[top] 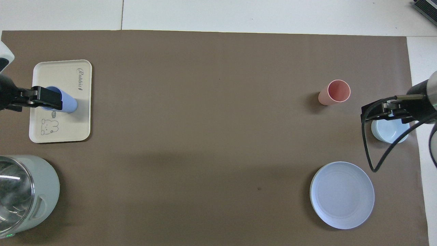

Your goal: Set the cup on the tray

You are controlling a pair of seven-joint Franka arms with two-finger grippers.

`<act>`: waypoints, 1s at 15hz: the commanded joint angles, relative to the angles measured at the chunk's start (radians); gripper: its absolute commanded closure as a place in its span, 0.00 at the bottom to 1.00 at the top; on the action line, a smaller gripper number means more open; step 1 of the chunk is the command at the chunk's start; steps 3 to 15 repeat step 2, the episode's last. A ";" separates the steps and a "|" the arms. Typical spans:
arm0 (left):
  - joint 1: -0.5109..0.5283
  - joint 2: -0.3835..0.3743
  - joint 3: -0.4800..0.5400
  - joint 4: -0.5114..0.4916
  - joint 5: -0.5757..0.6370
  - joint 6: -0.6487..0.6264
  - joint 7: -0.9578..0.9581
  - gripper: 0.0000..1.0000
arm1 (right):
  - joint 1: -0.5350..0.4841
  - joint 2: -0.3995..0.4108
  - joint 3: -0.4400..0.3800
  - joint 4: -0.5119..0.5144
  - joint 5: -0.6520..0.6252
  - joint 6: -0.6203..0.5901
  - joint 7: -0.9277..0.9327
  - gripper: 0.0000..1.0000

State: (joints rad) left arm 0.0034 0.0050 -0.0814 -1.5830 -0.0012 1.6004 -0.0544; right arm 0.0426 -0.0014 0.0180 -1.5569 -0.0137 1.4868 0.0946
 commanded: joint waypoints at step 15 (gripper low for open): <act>-0.003 -0.030 0.000 -0.034 -0.013 0.015 0.008 0.00 | -0.009 -0.012 0.002 -0.009 0.026 -0.003 -0.026 0.00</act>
